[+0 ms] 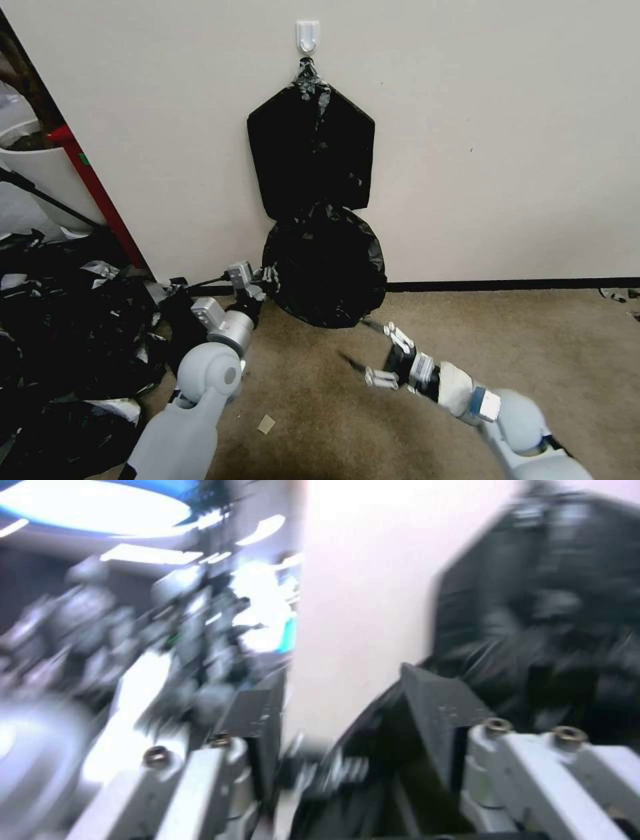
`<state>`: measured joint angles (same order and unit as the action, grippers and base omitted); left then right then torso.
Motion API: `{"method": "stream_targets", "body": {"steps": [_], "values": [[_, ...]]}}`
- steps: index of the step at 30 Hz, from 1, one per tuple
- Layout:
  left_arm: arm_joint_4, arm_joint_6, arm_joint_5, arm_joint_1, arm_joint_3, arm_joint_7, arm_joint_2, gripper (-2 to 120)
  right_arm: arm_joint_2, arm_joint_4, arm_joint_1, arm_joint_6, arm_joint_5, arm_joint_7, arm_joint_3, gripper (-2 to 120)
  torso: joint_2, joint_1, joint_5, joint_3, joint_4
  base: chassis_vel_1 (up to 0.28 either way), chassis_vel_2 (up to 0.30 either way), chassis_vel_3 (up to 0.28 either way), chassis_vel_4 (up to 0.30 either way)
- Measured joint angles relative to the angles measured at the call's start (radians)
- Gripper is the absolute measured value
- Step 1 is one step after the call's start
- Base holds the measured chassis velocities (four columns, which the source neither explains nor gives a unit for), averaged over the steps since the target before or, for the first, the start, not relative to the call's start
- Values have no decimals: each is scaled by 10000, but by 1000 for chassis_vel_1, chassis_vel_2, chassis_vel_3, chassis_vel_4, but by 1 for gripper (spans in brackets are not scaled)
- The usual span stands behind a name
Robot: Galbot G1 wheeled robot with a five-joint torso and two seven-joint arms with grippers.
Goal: Place a trash bag onto the trash bin.
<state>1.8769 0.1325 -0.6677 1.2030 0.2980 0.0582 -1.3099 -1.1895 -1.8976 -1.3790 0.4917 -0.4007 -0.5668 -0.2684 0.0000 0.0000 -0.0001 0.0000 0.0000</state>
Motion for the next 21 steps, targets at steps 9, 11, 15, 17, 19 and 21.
{"method": "stream_targets", "body": {"steps": [9,11,15,17,19,21], "values": [[3,-717,1580,532,-425,-81,-334,2,-1001,-584,884,-3557,40,7793,2700,14,0,0,0,0,2,0,0,0,0],[9,-850,1830,634,-470,-151,-362,2,-1192,-559,988,-3862,-67,8255,2860,10,0,0,0,0,1,0,0,0,0],[-7,-1278,2530,925,-560,-361,-399,2,-1808,-219,1383,-4856,-152,9880,3064,0,0,0,-1,0,1,0,0,0,0],[-8,-1519,2854,1060,-588,-483,-400,2,-2037,49,1537,-5299,-112,10796,3060,0,-1,0,0,0,1,0,0,0,0],[-8,-1582,2930,1087,-595,-515,-398,2,-2085,112,1567,-5386,-103,10991,3048,0,0,0,0,0,1,0,0,0,0],[8,-1930,3340,1206,-601,-717,-376,2,-2278,424,1646,-5861,-117,11882,2943,0,0,0,0,0,1,0,0,0,0]]}}
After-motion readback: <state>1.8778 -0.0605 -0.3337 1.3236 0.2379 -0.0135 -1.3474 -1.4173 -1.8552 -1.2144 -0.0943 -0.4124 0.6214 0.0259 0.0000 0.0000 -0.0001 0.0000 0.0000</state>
